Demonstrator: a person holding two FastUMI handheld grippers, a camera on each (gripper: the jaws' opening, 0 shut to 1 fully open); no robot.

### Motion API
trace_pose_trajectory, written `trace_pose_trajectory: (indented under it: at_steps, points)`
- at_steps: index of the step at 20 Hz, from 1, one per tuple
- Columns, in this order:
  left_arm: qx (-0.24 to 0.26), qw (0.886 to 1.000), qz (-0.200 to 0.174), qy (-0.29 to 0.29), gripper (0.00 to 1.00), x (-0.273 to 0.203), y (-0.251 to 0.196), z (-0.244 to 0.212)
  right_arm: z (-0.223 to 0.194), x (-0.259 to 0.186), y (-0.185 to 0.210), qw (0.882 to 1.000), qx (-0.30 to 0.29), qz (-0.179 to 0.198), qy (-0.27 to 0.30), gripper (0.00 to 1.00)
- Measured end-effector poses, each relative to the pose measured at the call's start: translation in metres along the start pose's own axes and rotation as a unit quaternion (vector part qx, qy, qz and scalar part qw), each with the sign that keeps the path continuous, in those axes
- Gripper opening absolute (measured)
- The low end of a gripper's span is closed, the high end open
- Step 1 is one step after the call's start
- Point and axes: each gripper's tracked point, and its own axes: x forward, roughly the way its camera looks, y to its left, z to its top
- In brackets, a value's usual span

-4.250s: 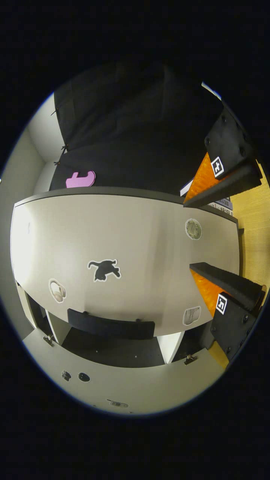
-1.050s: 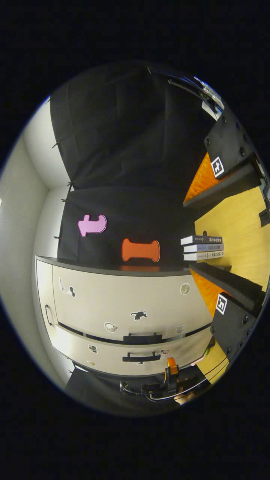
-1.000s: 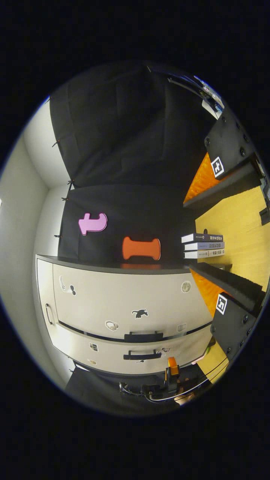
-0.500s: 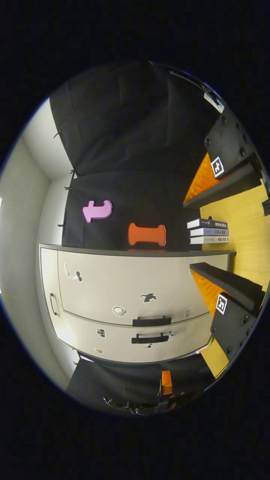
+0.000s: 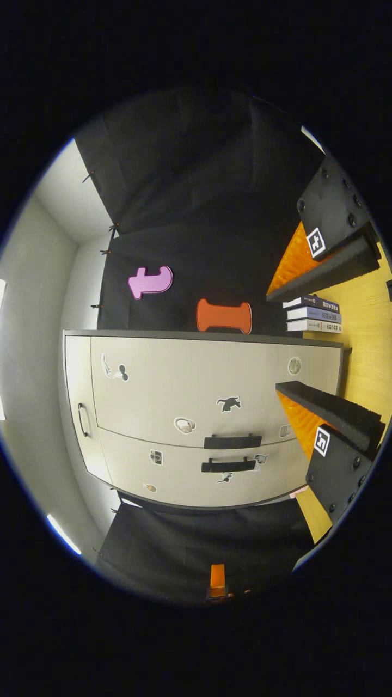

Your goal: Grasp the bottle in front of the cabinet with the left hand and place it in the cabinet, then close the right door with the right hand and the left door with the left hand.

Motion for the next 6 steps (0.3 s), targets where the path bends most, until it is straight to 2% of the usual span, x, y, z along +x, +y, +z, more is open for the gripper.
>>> trace_pose_trajectory:
  at_steps: [6]
  points:
    - [-0.018, 1.000, 0.009, -0.011, 0.93, -0.006, 0.015, 0.011, -0.012, 0.011, 0.026, 1.000, 0.000, 0.020, 0.017, 0.97]
